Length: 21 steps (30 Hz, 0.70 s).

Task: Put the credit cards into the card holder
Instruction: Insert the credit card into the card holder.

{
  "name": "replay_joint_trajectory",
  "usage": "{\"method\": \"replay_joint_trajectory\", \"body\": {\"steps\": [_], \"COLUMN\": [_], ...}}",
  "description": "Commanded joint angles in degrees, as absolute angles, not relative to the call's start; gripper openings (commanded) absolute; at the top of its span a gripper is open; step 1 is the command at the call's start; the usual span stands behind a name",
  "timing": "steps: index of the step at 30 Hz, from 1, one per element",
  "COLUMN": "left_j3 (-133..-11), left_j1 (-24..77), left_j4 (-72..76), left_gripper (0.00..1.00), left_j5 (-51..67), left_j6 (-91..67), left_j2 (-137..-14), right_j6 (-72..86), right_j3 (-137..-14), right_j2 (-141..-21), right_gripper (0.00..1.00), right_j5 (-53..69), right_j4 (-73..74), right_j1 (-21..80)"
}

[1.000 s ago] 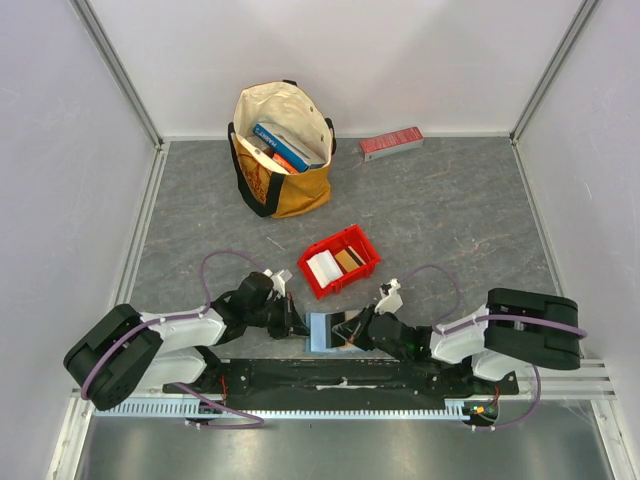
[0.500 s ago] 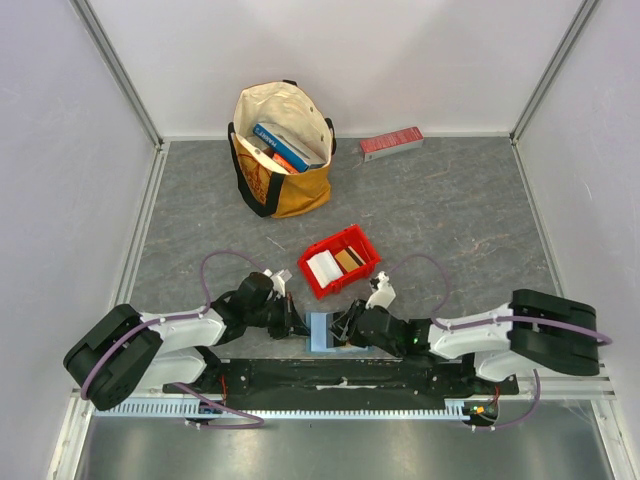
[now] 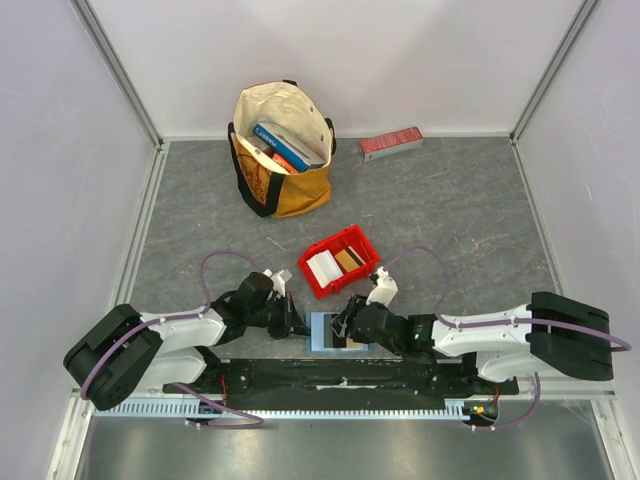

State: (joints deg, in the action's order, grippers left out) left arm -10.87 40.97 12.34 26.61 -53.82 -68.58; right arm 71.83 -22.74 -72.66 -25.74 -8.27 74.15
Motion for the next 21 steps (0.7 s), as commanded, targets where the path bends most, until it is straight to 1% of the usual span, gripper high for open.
{"method": "replay_joint_trajectory", "body": {"steps": [1, 12, 21], "left_j3": [-10.72, -10.81, -10.63], "left_j1": [41.04, 41.04, 41.04], "left_j4": [9.76, 9.84, 10.02], "left_gripper": [0.02, 0.02, 0.02], "left_j5": [23.20, 23.38, 23.73], "left_j6": [-53.44, -53.35, -53.17], "left_j2": [-68.99, -69.17, -69.17], "right_j6": [69.26, 65.57, 62.67], "right_j3": [-24.96, -26.54, -26.19], "right_j2": [-76.28, -80.42, -80.51], "right_gripper": [0.58, 0.55, 0.52], "right_j5": [-24.79, -20.83, -18.46], "right_j4": [-7.91, -14.41, -20.30], "right_j1": [74.36, 74.36, 74.27]}}
